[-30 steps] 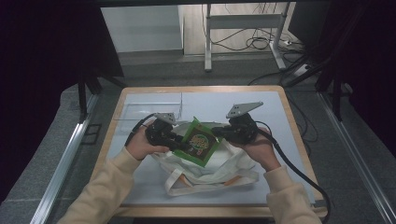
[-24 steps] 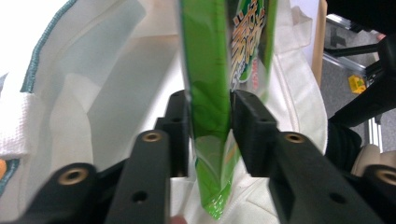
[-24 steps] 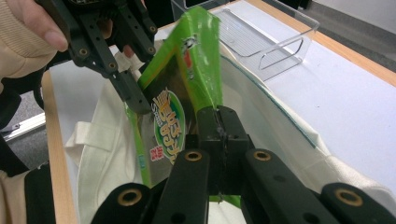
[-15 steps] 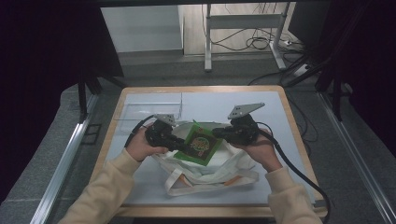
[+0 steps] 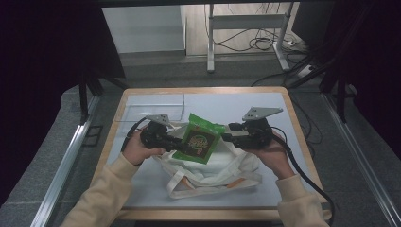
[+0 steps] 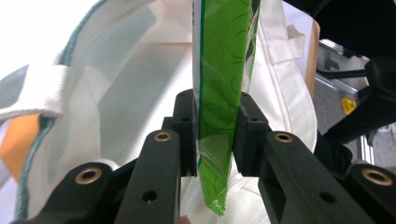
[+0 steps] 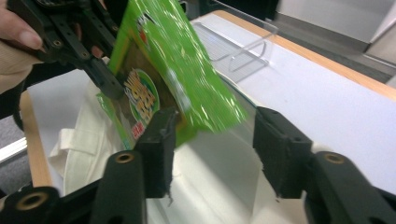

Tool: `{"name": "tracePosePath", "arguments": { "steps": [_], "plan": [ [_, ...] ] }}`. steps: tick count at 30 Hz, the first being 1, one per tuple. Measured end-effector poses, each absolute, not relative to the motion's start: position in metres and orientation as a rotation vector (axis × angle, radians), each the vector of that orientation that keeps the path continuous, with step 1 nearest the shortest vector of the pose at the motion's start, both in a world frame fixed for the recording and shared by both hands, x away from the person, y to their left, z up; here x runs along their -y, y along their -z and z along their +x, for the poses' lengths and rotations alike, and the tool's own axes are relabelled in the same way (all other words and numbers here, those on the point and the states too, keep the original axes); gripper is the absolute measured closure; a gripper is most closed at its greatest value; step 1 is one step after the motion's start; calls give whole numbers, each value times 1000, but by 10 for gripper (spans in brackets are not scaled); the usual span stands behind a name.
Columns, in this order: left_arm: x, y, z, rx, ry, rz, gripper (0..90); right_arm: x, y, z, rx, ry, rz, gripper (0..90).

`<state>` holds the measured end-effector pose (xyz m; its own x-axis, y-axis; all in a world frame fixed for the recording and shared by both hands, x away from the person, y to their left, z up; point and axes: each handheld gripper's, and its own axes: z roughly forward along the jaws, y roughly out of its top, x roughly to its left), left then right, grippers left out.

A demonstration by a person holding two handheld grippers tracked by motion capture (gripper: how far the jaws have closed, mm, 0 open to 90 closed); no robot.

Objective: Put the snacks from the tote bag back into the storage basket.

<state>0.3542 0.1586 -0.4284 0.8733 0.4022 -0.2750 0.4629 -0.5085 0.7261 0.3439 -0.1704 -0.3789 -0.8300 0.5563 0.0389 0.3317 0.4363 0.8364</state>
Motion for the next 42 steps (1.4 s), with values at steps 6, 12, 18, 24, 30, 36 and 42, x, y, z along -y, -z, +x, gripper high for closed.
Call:
{"name": "tracePosePath", "arguments": {
  "steps": [6,12,18,24,30,36,42],
  "plan": [
    [-165,429,350,-628,64,2129,744,178,385,332,-2431,-1367,819,420],
    [-167,430,344,-658,48,2088,744,180,401,326,-2451,-1377,859,384],
    [-167,432,339,-689,9,2072,744,179,412,323,-2451,-1404,882,384],
    [-165,432,332,-701,-21,2062,744,175,420,319,-2470,-1395,876,383],
    [-165,434,327,-707,-31,2041,744,168,426,316,-2505,-1411,866,383],
    [-166,434,324,-701,-28,2010,743,164,429,315,-2519,-1431,864,383],
    [-161,434,322,-682,-25,2000,743,158,434,315,-2542,-1444,853,388]
  ]
}}
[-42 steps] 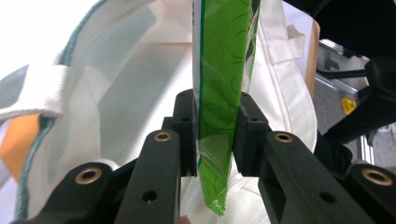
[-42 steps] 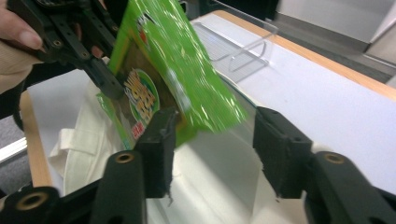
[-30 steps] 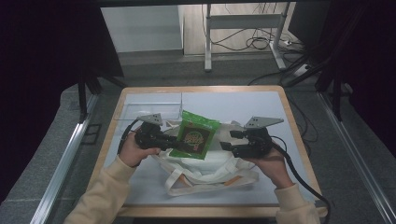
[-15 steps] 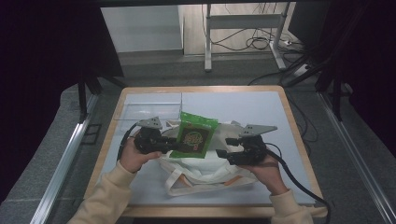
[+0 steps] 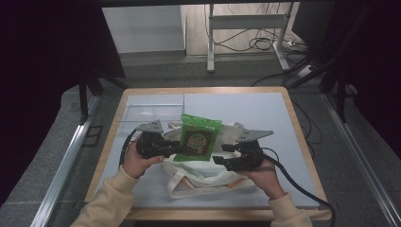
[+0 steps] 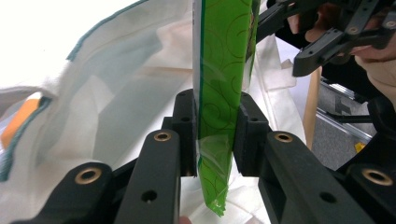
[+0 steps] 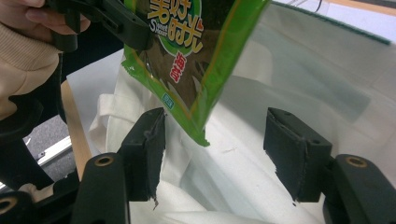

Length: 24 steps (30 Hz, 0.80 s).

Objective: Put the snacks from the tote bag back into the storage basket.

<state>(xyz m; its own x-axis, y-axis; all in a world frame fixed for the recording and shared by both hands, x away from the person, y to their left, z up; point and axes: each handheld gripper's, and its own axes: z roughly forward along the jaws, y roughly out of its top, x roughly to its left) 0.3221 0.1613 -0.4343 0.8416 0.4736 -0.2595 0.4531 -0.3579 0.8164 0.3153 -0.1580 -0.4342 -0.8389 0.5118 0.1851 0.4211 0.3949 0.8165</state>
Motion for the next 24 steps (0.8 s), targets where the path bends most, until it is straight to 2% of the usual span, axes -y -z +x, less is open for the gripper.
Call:
{"name": "tracePosePath", "arguments": {
  "steps": [16,24],
  "plan": [
    [-162,432,320,-642,20,1931,743,139,444,322,-2593,-1448,826,431],
    [-155,434,318,-616,23,1944,742,133,449,326,-2619,-1534,775,557]
  ]
}}
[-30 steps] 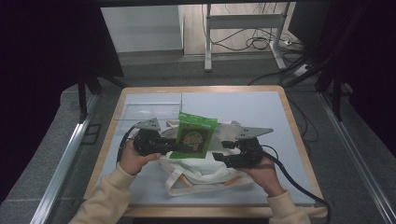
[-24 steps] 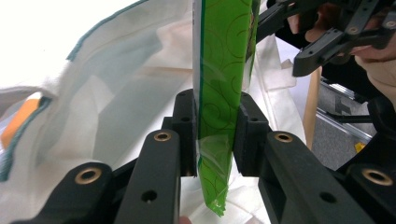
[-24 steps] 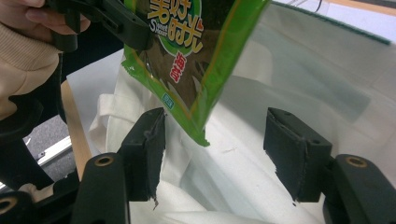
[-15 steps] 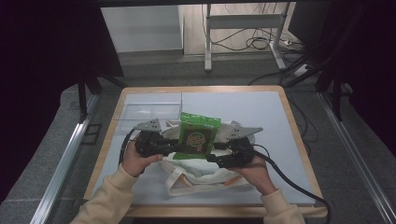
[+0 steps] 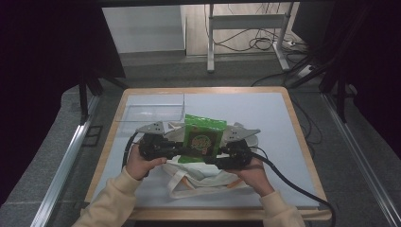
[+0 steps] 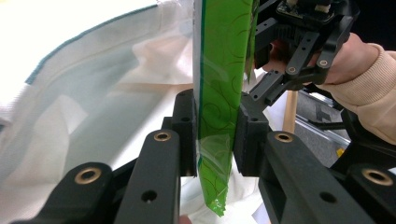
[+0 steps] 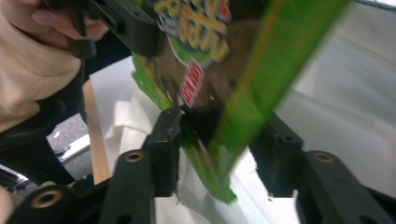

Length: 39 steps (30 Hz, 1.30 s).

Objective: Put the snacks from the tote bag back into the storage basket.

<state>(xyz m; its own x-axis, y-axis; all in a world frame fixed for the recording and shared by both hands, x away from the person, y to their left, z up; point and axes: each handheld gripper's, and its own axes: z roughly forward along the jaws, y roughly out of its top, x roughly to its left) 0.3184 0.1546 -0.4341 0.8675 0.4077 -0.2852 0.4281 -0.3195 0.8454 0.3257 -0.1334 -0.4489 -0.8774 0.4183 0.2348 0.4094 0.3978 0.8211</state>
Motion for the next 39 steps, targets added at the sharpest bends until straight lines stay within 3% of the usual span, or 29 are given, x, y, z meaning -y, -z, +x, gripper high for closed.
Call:
{"name": "tracePosePath", "arguments": {
  "steps": [14,21,31,39],
  "plan": [
    [-156,443,322,-636,3,1961,686,135,448,330,-2667,-1567,772,727],
    [-155,445,322,-630,4,1961,637,136,448,330,-2685,-1564,729,738],
    [-166,436,323,-644,-14,1921,409,140,444,329,-2677,-1518,701,739],
    [-180,414,327,-644,-64,1918,367,142,442,332,-2697,-1487,676,740]
  ]
}}
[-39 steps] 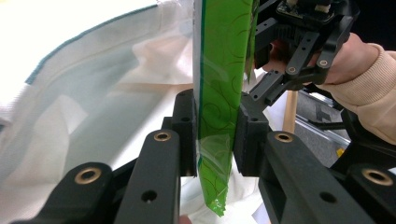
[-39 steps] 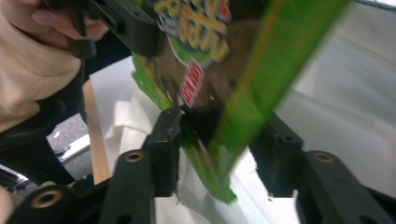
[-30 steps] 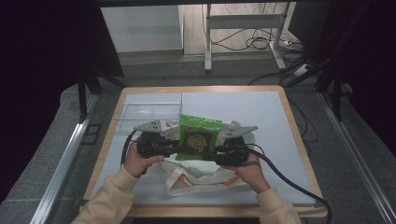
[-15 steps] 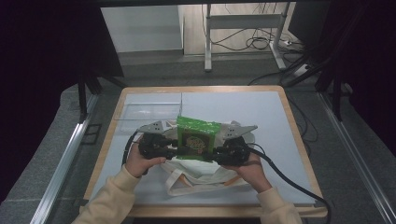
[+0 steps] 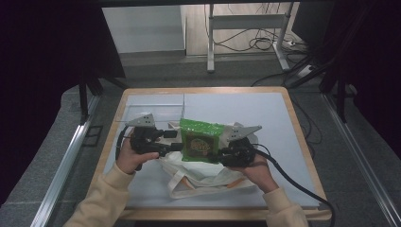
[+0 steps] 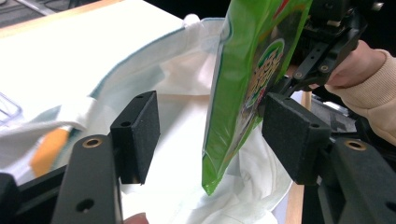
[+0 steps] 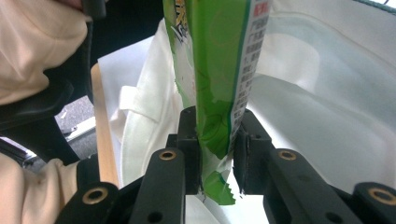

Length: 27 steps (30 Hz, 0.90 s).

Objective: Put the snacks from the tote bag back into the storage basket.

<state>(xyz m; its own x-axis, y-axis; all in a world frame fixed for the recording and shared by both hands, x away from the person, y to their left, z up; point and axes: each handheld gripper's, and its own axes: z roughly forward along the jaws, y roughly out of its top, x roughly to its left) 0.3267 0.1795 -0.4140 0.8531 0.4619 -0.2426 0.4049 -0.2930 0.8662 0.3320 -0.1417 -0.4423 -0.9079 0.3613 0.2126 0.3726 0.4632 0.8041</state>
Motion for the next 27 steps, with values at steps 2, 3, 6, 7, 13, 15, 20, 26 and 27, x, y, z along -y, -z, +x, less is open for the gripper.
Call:
{"name": "tracePosePath", "arguments": {
  "steps": [2,3,6,7,13,15,20,26,27],
  "plan": [
    [-181,408,329,-637,-78,1927,367,142,443,333,2693,1460,-674,739],
    [-182,404,330,-632,-84,1932,364,142,443,334,2703,1451,-675,739],
    [-182,394,334,-622,-104,1949,363,142,443,335,2723,1419,-678,740],
    [-181,392,335,-618,-108,1952,362,142,443,335,2729,1411,-676,740],
    [-176,378,341,-583,-111,1994,361,144,442,339,2765,1348,-675,740],
    [-173,374,344,-574,-120,2011,363,144,443,341,2791,1308,-673,739],
    [-163,371,353,-530,-98,2079,363,144,444,343,2822,1245,-657,739],
    [-149,372,360,-462,-65,2189,363,136,441,343,2861,1175,-605,739],
    [-147,373,360,-458,-53,2201,364,135,440,343,2867,1171,-597,739]
  ]
}}
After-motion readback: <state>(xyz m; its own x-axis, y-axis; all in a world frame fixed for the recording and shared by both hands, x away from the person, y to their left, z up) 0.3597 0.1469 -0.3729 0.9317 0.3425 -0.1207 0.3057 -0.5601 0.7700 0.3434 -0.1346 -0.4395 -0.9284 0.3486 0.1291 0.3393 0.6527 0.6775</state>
